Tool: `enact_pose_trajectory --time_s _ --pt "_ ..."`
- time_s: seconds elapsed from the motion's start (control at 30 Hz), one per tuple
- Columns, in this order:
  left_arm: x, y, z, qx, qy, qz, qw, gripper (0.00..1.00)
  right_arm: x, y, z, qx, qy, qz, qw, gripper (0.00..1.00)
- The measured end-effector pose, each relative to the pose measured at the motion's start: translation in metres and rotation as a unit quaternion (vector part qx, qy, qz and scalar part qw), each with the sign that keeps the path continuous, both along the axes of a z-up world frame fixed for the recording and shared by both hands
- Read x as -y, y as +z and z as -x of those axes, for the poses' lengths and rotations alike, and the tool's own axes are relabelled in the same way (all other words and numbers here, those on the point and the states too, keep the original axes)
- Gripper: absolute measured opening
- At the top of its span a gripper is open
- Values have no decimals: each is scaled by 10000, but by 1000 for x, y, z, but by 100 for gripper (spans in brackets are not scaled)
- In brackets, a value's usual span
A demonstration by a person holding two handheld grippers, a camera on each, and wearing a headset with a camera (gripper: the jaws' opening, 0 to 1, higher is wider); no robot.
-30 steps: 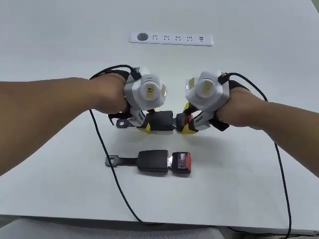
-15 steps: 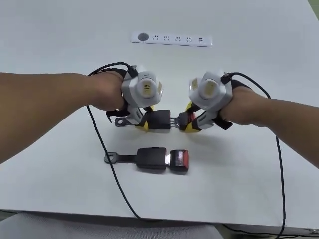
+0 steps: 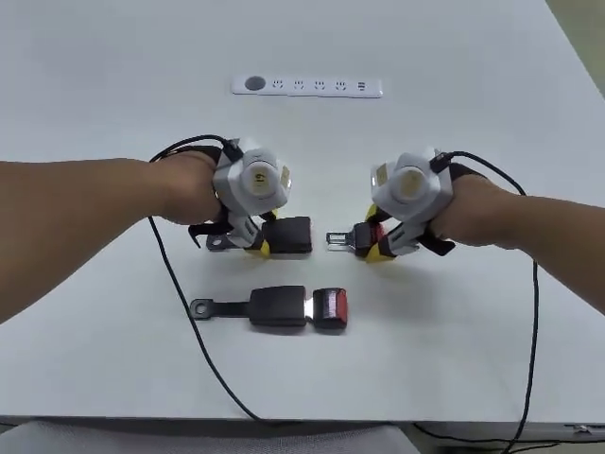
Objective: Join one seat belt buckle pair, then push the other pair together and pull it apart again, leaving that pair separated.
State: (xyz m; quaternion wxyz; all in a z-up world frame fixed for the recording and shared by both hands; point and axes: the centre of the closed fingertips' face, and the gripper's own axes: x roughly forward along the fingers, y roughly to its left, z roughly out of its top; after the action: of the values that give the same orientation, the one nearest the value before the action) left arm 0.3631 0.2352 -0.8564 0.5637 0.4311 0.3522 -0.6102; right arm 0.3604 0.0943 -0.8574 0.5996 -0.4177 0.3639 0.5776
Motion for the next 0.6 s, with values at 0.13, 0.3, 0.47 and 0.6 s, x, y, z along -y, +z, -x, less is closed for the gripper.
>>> enact_pose_trajectory --time_s 0.13,0.3,0.47,0.6 --pt "0 0 0 97 37 78 9999 32 19 1 2 -19 -150 18 9999 35" --pt "0 1 0 126 181 196 9996 33 40 1 3 34 -365 21 9993 36" --pt "1 2 1 177 182 209 9995 33 49 2 4 214 -328 73 9992 36" --pt "2 2 1 234 175 119 9995 33 53 5 -4 434 -539 101 9976 46"
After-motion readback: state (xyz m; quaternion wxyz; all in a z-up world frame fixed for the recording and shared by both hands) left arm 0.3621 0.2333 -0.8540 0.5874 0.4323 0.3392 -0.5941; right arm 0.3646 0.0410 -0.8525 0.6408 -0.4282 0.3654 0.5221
